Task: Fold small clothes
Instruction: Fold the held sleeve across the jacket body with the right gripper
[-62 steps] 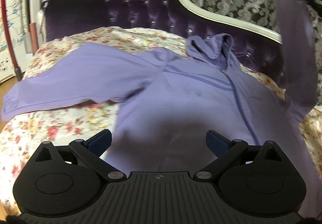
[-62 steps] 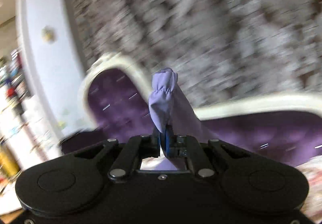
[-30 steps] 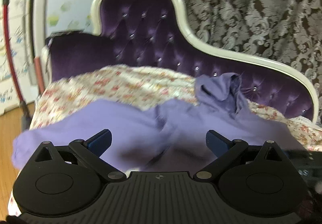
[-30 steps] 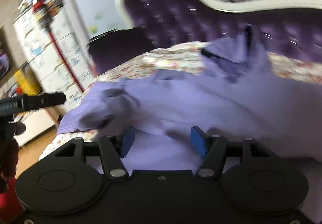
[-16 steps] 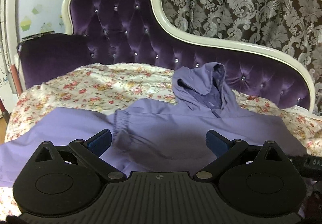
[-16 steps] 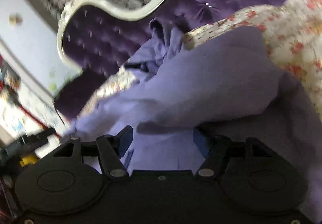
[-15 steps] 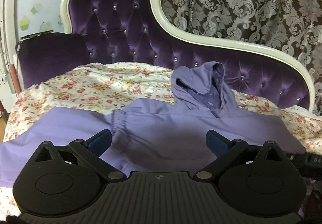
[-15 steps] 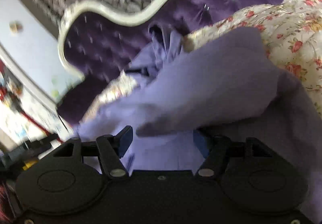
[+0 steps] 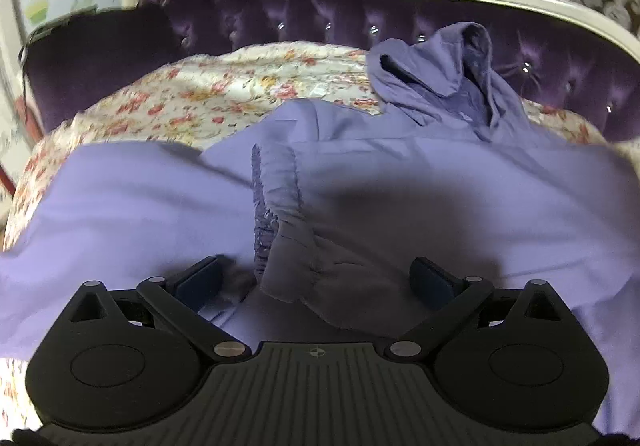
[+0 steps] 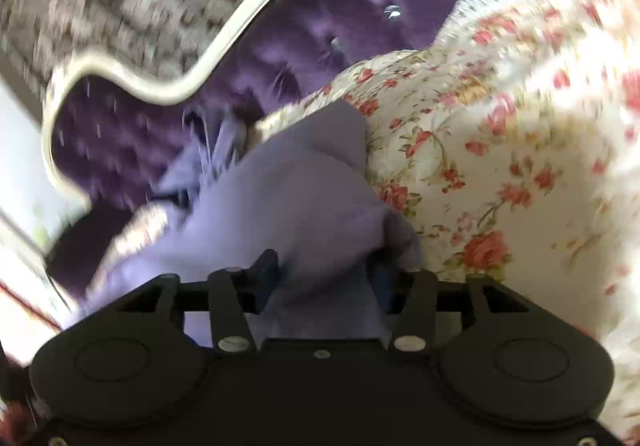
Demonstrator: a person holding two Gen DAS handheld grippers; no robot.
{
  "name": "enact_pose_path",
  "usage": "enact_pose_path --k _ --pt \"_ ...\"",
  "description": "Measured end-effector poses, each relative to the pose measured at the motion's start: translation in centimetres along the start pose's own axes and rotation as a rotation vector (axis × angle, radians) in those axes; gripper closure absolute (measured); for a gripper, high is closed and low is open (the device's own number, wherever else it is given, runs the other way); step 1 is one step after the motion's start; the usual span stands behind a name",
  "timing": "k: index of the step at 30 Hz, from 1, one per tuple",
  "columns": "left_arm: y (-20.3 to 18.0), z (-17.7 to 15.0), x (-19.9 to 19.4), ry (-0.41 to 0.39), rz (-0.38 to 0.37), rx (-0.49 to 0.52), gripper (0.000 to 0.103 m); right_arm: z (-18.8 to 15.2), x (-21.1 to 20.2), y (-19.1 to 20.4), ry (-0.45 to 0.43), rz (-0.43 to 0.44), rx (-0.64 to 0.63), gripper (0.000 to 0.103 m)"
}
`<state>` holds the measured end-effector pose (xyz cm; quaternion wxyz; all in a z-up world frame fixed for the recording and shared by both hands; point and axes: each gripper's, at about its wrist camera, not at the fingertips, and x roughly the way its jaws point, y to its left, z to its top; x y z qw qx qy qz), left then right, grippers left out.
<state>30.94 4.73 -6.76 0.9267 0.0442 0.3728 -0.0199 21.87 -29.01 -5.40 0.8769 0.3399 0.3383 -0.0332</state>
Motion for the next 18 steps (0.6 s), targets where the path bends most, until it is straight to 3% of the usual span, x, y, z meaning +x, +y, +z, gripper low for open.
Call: enact_pose_path --k 3,8,10,13,16,18 --pt "0.2 -0.7 -0.2 -0.037 -0.007 -0.006 0.001 0.3 -1.8 2.2 0.046 -0.045 -0.147 0.037" --pt "0.1 -1.1 -0.2 -0.062 -0.014 -0.005 0.000 2.6 -4.2 4.7 -0.076 0.010 -0.245 0.035" --pt "0.2 -1.1 -0.1 -0.064 -0.023 -0.011 0.000 4.1 -2.8 5.0 -0.100 -0.009 -0.272 0.037" --pt "0.3 -0.9 0.1 -0.057 -0.035 -0.018 0.000 6.4 0.8 4.6 -0.102 -0.119 -0.307 0.041" --pt "0.5 -1.0 0.2 -0.055 -0.045 -0.026 0.000 8.0 4.9 3.6 -0.038 -0.217 -0.342 0.046" --pt "0.6 -1.1 0.2 -0.057 -0.048 -0.030 0.000 8.2 6.6 3.0 0.022 -0.223 -0.353 0.054"
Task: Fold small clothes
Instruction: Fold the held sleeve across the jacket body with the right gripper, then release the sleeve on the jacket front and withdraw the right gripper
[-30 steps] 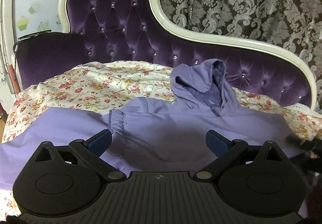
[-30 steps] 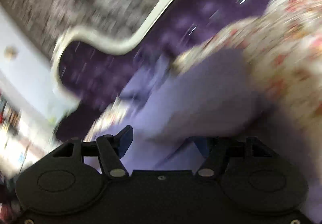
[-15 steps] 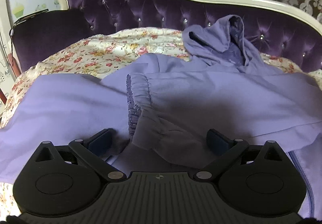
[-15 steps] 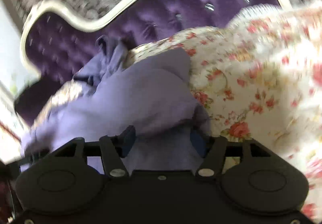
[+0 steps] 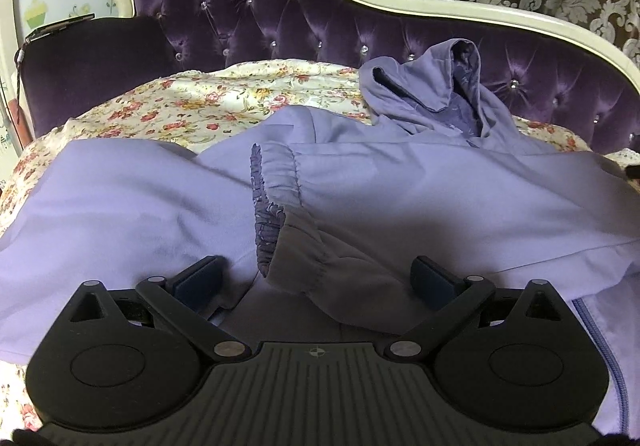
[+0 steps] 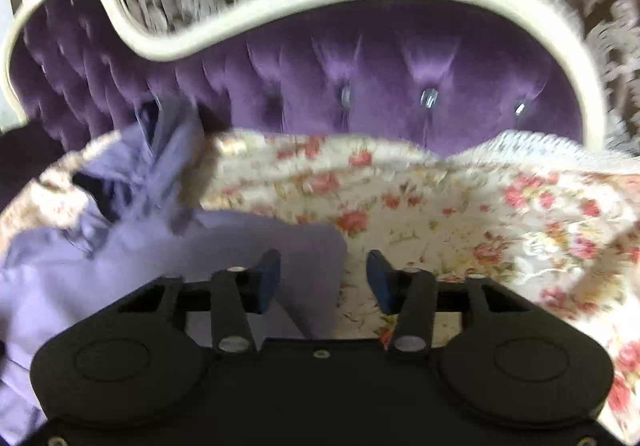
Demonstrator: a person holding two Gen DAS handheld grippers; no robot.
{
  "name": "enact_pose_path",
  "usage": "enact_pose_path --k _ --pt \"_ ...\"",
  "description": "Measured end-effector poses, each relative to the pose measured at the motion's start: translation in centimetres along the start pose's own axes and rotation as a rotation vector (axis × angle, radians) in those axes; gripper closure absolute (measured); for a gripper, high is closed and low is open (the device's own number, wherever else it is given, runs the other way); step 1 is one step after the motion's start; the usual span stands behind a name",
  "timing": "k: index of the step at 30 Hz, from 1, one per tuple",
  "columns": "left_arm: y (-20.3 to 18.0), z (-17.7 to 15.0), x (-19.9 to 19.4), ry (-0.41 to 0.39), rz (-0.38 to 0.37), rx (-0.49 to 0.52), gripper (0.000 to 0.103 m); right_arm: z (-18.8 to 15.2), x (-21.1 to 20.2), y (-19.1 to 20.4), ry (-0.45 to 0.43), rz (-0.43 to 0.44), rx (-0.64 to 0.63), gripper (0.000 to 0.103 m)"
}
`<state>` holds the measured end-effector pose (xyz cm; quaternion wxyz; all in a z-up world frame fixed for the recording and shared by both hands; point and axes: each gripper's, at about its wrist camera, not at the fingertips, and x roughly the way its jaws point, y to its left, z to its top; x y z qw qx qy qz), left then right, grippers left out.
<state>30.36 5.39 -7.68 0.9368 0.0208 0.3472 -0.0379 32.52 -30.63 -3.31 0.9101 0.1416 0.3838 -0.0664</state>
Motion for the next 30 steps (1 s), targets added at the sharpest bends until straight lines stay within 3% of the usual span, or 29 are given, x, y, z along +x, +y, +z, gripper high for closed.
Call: enact_pose_path --k 3,6,7,9,13,14,16,18,20,22,30 --pt "0.0 -0.1 0.0 -0.002 -0.001 0.000 0.000 -0.3 1.7 0.5 0.060 0.007 -0.064 0.079" --pt "0.1 -0.1 0.0 -0.004 -0.002 -0.002 0.000 -0.2 3.2 0.6 0.035 -0.169 -0.158 0.093" --pt "0.1 -0.1 0.0 -0.004 -0.002 -0.002 0.000 -0.2 3.9 0.3 0.043 -0.226 -0.160 0.093" --pt "0.1 -0.1 0.0 -0.003 -0.001 -0.002 0.000 -0.5 3.8 -0.7 0.030 -0.223 -0.117 0.093" --pt "0.0 -0.2 -0.1 -0.013 0.003 -0.005 0.000 -0.7 0.6 -0.4 -0.057 -0.198 -0.076 0.079" --pt "-0.1 -0.2 -0.1 -0.017 0.006 -0.006 0.000 -0.8 -0.6 0.0 -0.088 -0.185 -0.072 0.072" --pt "-0.2 -0.3 -0.2 -0.023 0.014 -0.005 0.000 -0.9 -3.0 1.1 -0.149 -0.134 -0.056 0.039" --pt "-0.2 -0.2 -0.3 -0.026 0.013 -0.011 0.000 -1.3 -5.2 2.6 -0.190 -0.069 -0.045 0.028" --pt "0.0 -0.2 -0.4 -0.027 0.005 -0.018 0.000 -1.9 -6.5 4.6 -0.197 -0.016 -0.053 0.023" --pt "0.1 -0.2 -0.5 -0.029 -0.004 -0.016 0.000 -2.8 -7.2 6.6 -0.192 0.026 -0.062 0.011" --pt "1.5 -0.5 -2.7 -0.045 -0.074 -0.045 0.001 -7.0 -7.2 14.4 -0.134 0.144 -0.145 0.011"
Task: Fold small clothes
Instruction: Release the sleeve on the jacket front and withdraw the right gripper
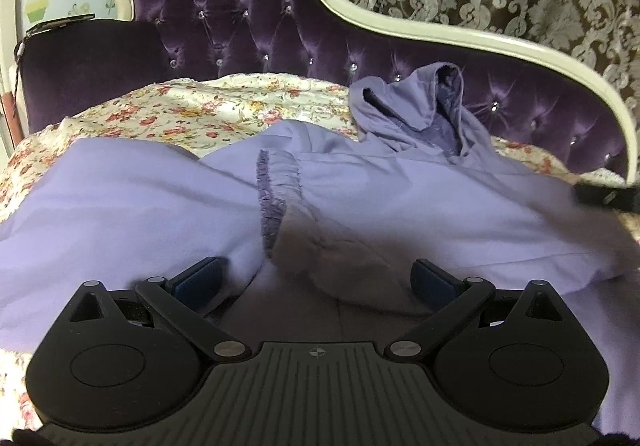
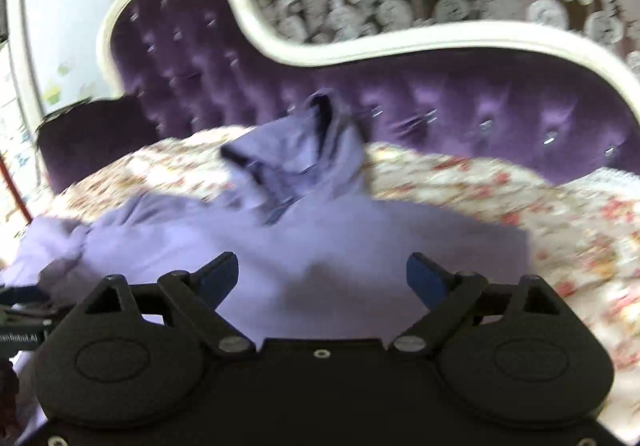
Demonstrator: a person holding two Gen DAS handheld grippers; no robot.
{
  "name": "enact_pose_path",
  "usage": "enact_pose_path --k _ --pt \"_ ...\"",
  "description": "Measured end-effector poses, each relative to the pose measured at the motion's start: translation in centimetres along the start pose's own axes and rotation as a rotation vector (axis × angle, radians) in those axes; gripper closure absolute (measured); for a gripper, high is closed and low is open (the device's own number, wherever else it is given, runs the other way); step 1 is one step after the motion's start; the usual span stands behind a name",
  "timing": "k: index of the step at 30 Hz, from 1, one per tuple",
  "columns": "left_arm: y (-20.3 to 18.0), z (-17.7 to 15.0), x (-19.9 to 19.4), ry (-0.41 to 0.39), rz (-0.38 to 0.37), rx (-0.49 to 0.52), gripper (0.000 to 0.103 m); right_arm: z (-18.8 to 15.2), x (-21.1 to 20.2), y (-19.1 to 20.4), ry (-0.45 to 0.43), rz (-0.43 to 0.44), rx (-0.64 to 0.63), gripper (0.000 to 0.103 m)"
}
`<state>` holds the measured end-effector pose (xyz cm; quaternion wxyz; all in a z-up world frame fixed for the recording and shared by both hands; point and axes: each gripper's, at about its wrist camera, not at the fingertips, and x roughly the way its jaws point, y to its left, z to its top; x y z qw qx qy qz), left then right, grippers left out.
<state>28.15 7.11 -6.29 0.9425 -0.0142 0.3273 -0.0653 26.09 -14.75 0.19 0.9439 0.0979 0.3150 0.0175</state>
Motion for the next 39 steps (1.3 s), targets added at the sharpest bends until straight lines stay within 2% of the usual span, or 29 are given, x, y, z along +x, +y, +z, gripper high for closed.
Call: enact_pose_path --k 5,11,15,19,24,33,36,39 --pt "2.6 -0.1 -2.2 -0.026 0.001 -0.077 0.001 -1.5 1.6 3.6 0.029 0.034 -0.031 0.011" --pt "7.5 -0.9 -4.5 -0.031 0.055 -0.178 0.001 -3.4 4.0 6.0 0.084 -0.031 -0.102 0.008" --pt "11.8 -2.1 -5.4 -0.016 0.060 -0.327 0.001 -3.4 4.6 5.6 0.122 -0.037 -0.066 0.001" --pt "16.0 -3.5 -5.9 -0.004 0.050 -0.490 0.001 -3.4 5.2 4.2 0.157 0.015 0.019 0.001" --pt "20.2 -4.9 -5.5 -0.001 0.034 -0.651 0.001 -3.5 5.2 4.4 0.159 0.009 0.021 0.001" --pt "23.4 -3.6 -4.0 -0.083 -0.001 -0.761 0.001 -3.5 5.2 4.4 0.161 0.013 0.024 0.001" --pt "24.4 -3.7 -3.6 -0.098 -0.012 -0.832 0.001 -3.5 5.2 4.4 0.161 0.013 0.023 0.001" --pt "24.7 -3.3 -3.5 -0.093 0.013 -0.843 0.009 -3.5 5.2 4.3 0.162 0.014 0.024 0.001"
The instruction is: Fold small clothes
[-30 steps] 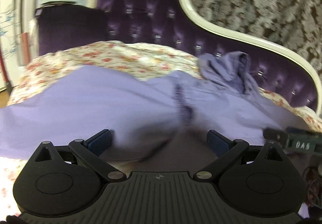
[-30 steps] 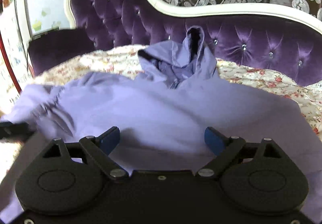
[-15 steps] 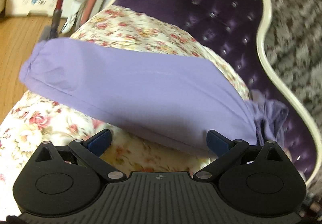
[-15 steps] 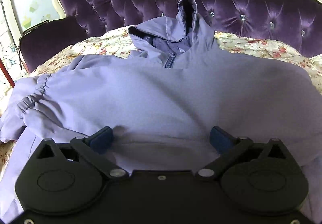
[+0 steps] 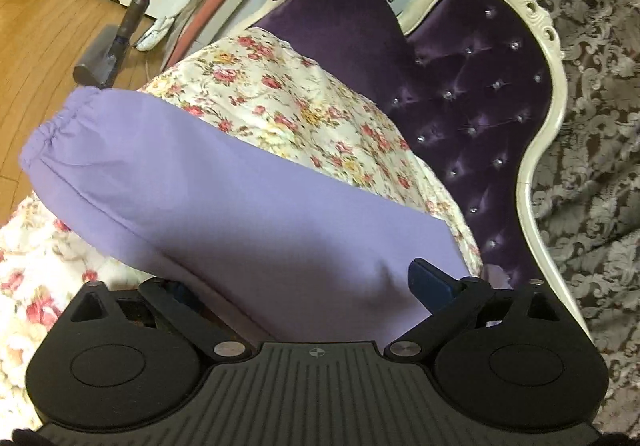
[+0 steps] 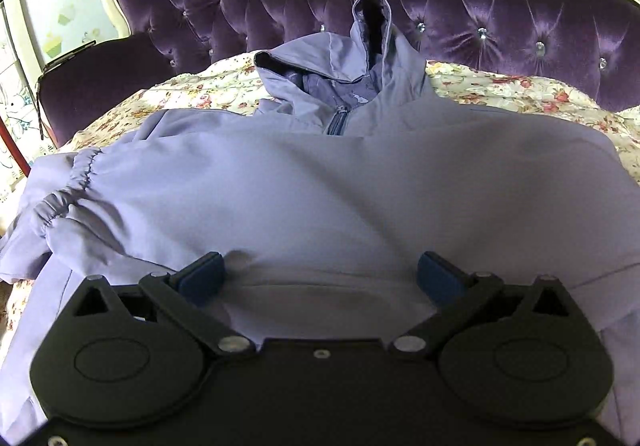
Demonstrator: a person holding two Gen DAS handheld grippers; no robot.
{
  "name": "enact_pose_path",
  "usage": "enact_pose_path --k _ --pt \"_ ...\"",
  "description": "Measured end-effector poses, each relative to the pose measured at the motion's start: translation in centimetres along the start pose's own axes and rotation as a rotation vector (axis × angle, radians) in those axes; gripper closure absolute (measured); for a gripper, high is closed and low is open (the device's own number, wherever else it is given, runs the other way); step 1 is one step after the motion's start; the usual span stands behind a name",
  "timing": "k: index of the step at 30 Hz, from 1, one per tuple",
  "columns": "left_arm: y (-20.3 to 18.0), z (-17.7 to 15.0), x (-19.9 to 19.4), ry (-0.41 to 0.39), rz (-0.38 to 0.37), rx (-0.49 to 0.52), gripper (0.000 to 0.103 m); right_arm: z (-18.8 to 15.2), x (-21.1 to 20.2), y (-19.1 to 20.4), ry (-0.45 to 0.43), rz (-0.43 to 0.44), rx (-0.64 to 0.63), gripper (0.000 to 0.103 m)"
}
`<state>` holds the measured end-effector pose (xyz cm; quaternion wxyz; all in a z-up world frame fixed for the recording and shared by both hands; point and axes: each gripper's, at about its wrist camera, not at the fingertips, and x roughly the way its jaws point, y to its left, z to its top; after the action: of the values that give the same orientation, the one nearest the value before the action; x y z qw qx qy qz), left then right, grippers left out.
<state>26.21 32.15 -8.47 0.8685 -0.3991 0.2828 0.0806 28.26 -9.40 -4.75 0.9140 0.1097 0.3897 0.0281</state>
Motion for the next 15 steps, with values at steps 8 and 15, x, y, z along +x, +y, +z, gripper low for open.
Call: enact_pose_path --k 8,15 --pt "-2.5 0.3 0.2 0.002 0.128 0.179 0.077 0.0 0.0 0.0 0.000 0.000 -0.001 0.001" --pt "-6.4 0.9 -1.6 -0.096 0.169 0.316 0.091 0.0 0.0 0.0 0.000 0.001 -0.001 0.000"
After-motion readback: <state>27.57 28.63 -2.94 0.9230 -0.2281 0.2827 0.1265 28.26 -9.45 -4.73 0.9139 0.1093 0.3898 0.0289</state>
